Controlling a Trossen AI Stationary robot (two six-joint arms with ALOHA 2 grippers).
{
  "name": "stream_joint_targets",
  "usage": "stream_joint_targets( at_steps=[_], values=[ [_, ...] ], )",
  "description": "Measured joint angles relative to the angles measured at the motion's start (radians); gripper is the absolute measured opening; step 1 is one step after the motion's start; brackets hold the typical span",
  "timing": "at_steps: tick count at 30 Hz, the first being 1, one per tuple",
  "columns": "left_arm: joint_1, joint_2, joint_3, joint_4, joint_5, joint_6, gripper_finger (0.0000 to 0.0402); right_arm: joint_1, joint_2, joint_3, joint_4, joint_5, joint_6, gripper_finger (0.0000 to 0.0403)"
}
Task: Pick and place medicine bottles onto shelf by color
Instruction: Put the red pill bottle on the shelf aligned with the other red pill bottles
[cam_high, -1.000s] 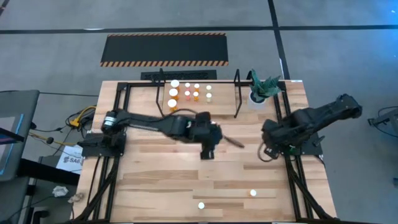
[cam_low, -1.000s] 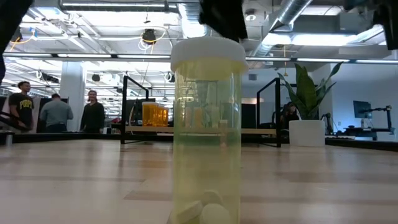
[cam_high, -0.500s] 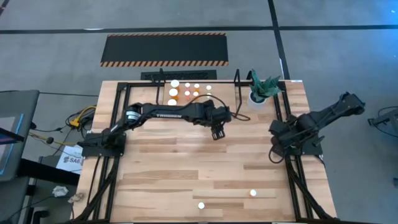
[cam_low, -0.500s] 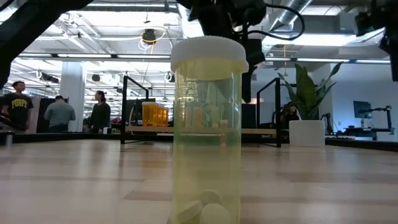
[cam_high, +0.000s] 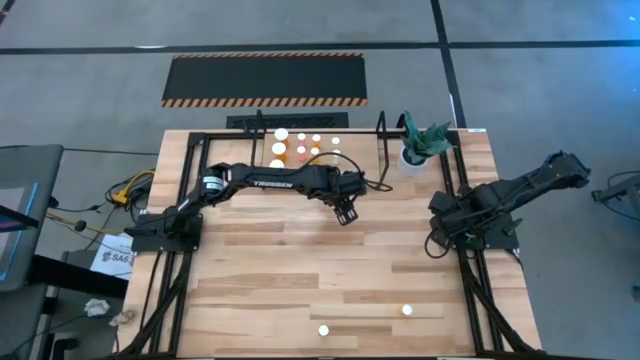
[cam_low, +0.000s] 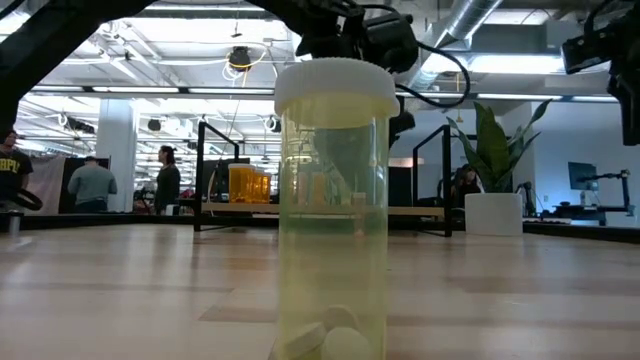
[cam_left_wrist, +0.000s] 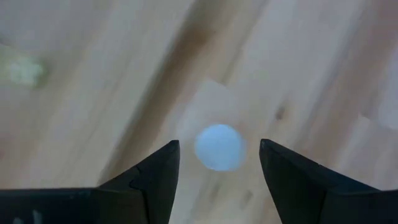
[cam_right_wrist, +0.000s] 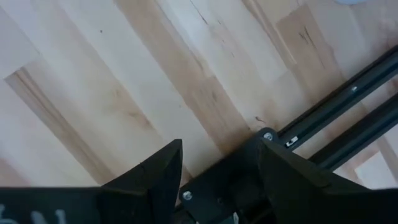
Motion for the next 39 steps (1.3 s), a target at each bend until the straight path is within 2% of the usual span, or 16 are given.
stream_joint_targets(
  at_steps=[4, 22, 32, 39],
  values=[
    [0.005, 0.0, -0.021, 0.024, -0.057, -0.013, 0.021, -0.007, 0.002, 0.0, 0.005, 0.0, 0.0, 0.0228],
    [0.026, 0.0, -0.022, 0.061, -0.018, -0.026, 0.021, -0.006, 0.002, 0.0, 0.007, 0.0, 0.0, 0.0224],
    [0.027, -0.003, -0.098, 0.115, 0.004, -0.068, 0.021, -0.006, 0.002, 0.0, 0.007, 0.0, -0.006, 0.0224],
    [0.029, -0.002, -0.101, 0.131, 0.012, -0.069, 0.0205, -0.006, 0.002, 0.001, 0.006, 0.0, -0.008, 0.0224]
  ],
)
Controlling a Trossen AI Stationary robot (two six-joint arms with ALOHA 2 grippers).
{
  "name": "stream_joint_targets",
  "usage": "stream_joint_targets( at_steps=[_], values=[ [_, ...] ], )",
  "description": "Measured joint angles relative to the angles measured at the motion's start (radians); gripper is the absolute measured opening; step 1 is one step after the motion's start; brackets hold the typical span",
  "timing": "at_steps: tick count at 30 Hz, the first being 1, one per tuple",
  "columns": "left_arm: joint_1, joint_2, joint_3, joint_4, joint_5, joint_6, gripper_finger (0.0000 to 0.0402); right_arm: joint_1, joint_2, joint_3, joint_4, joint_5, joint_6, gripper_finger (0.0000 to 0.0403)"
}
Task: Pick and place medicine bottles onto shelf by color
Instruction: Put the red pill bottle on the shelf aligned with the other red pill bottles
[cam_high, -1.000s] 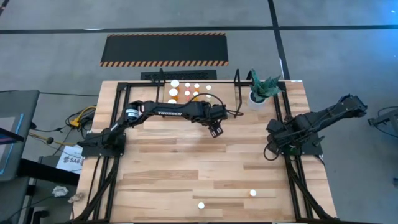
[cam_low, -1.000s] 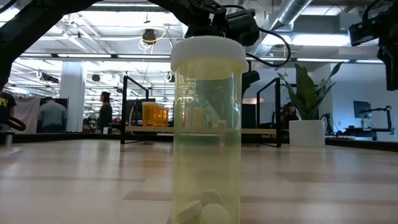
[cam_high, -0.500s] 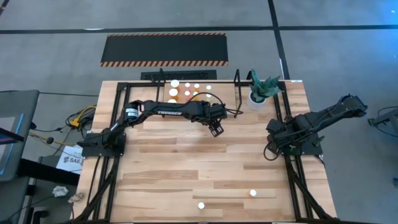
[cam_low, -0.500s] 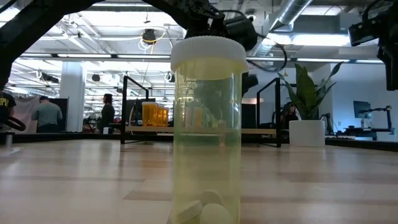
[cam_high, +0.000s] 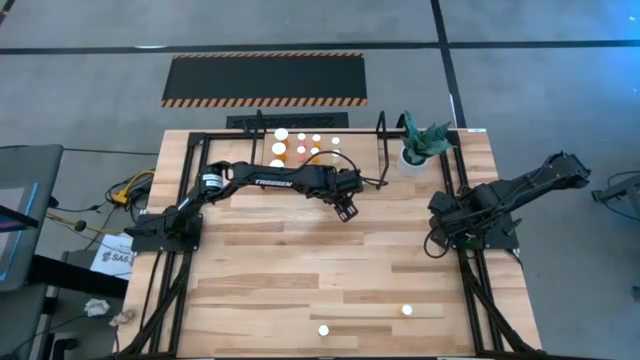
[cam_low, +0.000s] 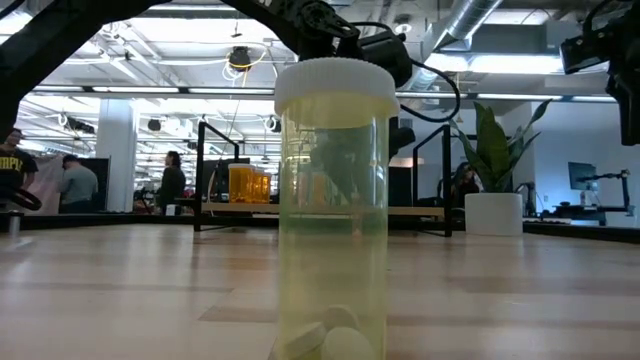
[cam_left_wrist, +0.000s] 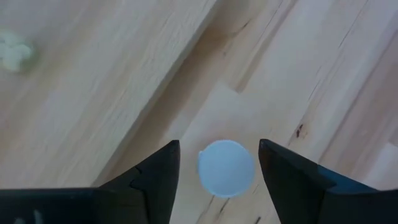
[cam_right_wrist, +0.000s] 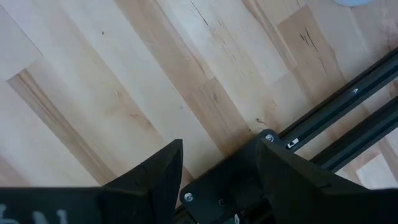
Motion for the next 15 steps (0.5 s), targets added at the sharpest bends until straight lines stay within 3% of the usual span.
stream_joint_targets(
  at_steps=[15],
  values=[
    [0.001, 0.0, 0.0, 0.002, 0.033, -0.004, 0.0121, 0.0, 0.0, 0.0, 0.0, 0.0, 0.0, 0.0224]
  ],
)
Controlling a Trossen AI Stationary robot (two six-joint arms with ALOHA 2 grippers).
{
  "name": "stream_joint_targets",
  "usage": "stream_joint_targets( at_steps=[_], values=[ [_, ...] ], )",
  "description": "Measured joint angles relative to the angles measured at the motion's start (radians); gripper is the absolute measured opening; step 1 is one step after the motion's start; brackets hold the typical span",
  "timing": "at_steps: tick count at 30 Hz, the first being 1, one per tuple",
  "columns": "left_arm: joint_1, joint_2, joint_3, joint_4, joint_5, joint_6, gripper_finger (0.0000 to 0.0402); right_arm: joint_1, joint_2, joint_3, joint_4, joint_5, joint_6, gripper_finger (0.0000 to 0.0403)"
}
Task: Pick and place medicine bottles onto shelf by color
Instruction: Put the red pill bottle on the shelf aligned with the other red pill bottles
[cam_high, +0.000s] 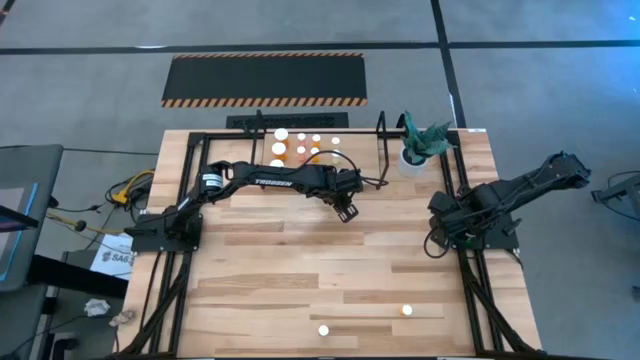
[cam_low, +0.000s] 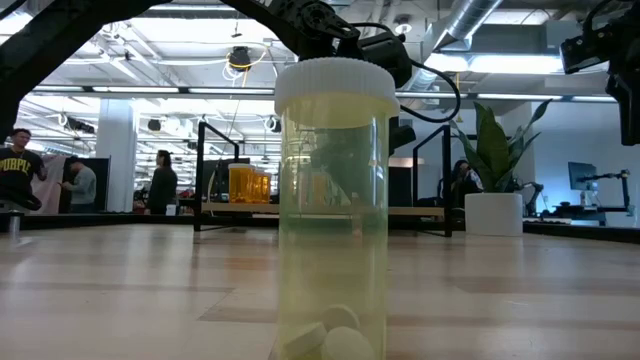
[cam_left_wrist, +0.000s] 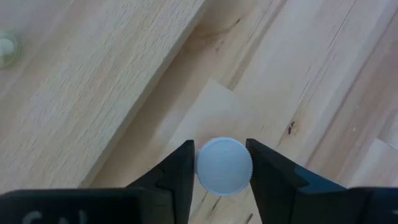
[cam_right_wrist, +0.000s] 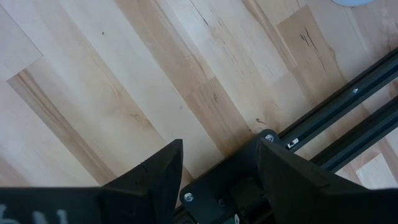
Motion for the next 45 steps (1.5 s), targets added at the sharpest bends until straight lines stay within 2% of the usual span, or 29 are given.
stream_joint_targets(
  at_steps=[9, 16, 28, 34, 41, 45],
  values=[
    [0.0, 0.0, 0.0, 0.0, 0.004, 0.0, 0.011, 0.0, 0.0, 0.0, 0.0, 0.0, 0.0, 0.0224],
    [0.003, 0.0, 0.001, -0.001, 0.046, -0.001, 0.0109, 0.0, 0.0, 0.0, 0.0, 0.0, 0.0, 0.0224],
    [0.031, -0.006, 0.102, -0.121, 0.071, 0.055, 0.0108, 0.0, 0.0, 0.0, -0.001, 0.008, -0.002, 0.0224],
    [0.069, -0.062, 0.107, -0.231, 0.069, 0.102, 0.0108, 0.0, 0.0, 0.0, -0.004, 0.008, 0.0, 0.0224],
    [0.121, -0.133, 0.108, -0.296, 0.012, 0.143, 0.0108, -0.045, 0.0, 0.0, -0.005, 0.011, 0.0, 0.0224],
    [0.144, -0.168, 0.046, -0.287, 0.004, 0.145, 0.0108, -0.071, 0.0, 0.0, -0.005, 0.011, 0.001, 0.0224]
  ],
)
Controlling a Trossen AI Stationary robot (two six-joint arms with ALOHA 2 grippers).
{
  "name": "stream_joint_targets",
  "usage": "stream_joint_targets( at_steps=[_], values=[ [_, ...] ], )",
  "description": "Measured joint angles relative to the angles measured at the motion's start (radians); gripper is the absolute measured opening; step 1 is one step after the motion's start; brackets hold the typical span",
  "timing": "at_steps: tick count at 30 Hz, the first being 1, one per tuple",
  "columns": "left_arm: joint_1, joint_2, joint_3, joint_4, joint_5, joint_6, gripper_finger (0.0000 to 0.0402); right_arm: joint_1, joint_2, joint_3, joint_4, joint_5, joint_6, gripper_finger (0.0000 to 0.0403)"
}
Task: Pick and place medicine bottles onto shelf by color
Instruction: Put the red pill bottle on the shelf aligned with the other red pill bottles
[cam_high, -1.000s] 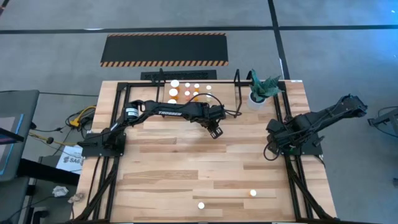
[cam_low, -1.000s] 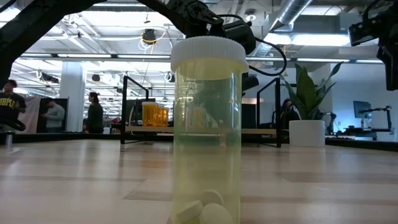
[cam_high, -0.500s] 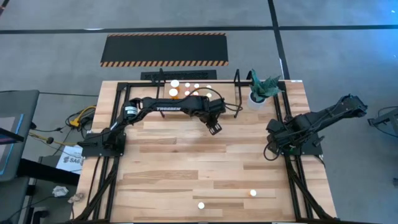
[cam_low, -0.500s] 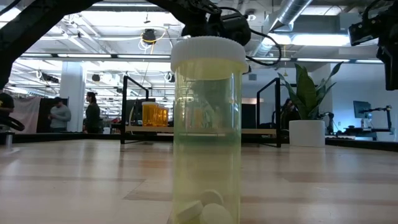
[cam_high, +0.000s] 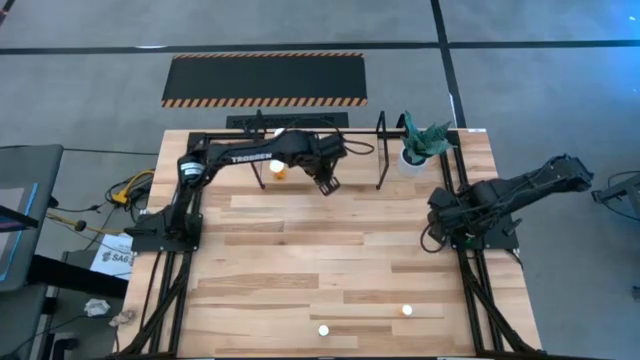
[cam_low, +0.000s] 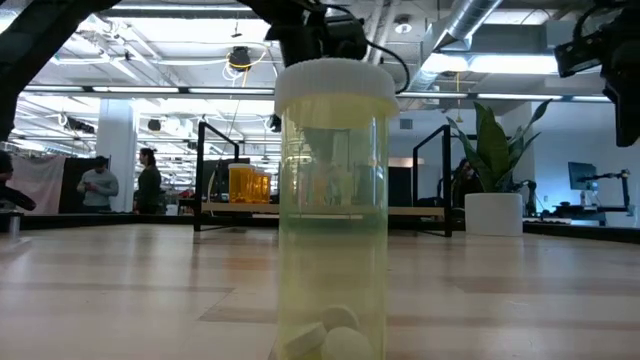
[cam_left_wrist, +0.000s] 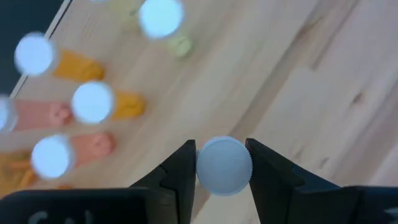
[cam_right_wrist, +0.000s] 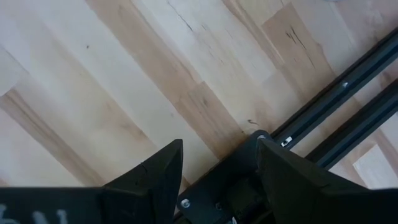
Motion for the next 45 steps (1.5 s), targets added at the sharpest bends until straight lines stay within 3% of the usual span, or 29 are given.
stream_joint_targets(
  at_steps=[16, 35, 45],
  values=[
    [0.094, -0.315, -0.445, 0.287, 0.04, 0.066, 0.0108, -0.072, 0.001, 0.0, 0.011, 0.0, 0.0, 0.0224],
    [0.12, -0.318, -0.587, 0.421, 0.171, 0.203, 0.0108, -0.071, 0.001, 0.0, 0.012, -0.001, 0.0, 0.0224],
    [0.12, -0.318, -0.595, 0.456, 0.145, 0.24, 0.0108, -0.071, 0.001, 0.0, 0.013, -0.001, 0.0, 0.0224]
  ],
)
